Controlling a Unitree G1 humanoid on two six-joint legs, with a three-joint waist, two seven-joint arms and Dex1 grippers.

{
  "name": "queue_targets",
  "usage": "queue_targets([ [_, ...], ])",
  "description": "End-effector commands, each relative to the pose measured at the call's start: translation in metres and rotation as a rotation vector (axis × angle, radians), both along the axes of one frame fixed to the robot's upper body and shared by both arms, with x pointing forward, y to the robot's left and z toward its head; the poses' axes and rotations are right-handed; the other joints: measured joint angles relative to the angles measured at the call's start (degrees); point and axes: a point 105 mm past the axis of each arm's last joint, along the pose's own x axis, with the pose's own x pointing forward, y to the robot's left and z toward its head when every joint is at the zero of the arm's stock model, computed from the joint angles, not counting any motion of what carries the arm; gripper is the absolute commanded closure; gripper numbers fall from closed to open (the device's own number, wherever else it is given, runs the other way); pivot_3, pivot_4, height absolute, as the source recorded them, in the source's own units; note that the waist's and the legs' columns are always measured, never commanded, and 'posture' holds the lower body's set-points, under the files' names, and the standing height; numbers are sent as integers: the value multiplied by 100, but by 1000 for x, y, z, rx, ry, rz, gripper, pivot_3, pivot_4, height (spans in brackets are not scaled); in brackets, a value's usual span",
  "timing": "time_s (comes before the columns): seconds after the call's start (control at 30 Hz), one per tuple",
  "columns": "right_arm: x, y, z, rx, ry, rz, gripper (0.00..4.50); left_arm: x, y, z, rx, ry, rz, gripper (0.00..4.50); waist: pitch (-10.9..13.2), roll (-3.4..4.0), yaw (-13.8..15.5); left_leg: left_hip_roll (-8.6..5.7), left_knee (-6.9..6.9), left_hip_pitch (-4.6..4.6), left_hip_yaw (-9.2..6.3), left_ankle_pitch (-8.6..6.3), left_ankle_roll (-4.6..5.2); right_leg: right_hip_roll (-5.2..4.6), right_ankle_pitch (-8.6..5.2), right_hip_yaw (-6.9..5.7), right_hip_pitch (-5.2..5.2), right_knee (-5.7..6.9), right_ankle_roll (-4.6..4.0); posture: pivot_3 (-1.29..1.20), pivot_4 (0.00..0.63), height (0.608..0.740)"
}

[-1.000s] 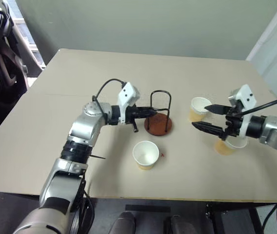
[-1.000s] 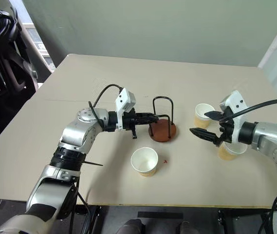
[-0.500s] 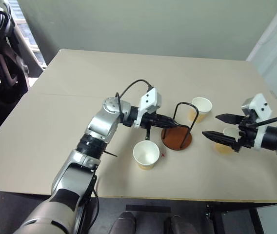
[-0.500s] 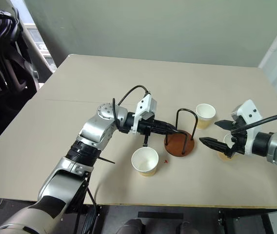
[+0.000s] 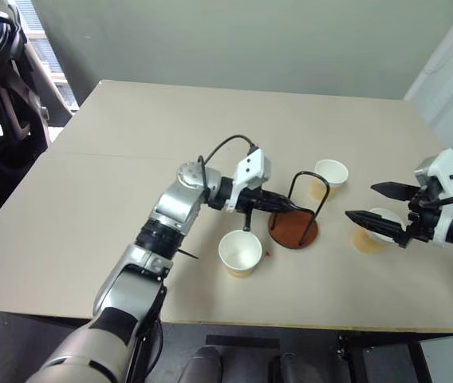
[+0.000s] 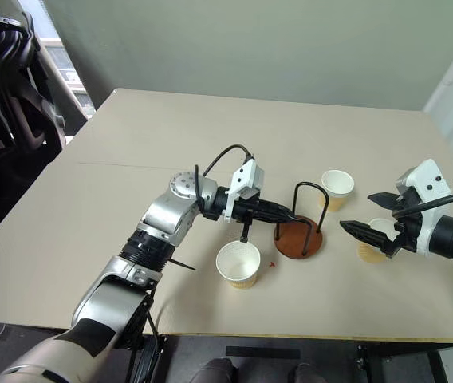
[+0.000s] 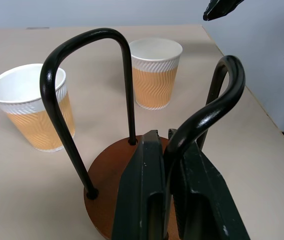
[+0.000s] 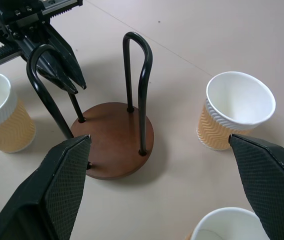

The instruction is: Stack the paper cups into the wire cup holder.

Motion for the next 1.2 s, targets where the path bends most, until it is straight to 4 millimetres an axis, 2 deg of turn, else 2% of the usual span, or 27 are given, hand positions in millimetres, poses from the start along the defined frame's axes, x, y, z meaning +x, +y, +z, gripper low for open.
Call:
queue_targets([
  [0.03,-4,1,13,-20,-60,-1,0,-5,-6,7,-25,-26,-26,4475,0,0,-1,0,0,0,0,0,0,0,0,0,0,0,1,0,150,740],
  [0.17,-3,3,12,-16,-61,3,0,-6,-6,-2,-4,-34,-18,4475,0,0,-1,0,1,0,0,0,0,1,-1,0,0,0,1,0,150,740],
  [0.33,-2,5,11,-16,-61,9,0,-3,-6,-1,-26,-45,9,2999,0,0,0,0,2,1,0,1,2,1,0,0,1,0,2,0,150,740],
  [0.6,0,7,10,-12,-60,15,0,1,-5,0,-41,-65,36,17,0,0,-1,-1,4,1,1,1,3,1,0,0,3,0,3,0,150,740],
  [0.8,1,8,10,-9,-58,25,0,-4,3,-3,-6,-75,6,17,0,0,-4,-1,3,3,1,1,3,1,0,1,3,0,4,0,150,740],
  [1.07,3,14,12,15,-63,45,0,5,19,18,-55,-101,50,17,0,0,-2,-1,4,2,-1,1,4,1,0,1,2,0,4,0,150,740],
  [1.2,5,15,14,24,-73,48,0,9,31,21,-69,-95,96,17,0,0,-8,-1,4,3,0,1,4,1,0,1,2,-1,4,0,150,740],
])
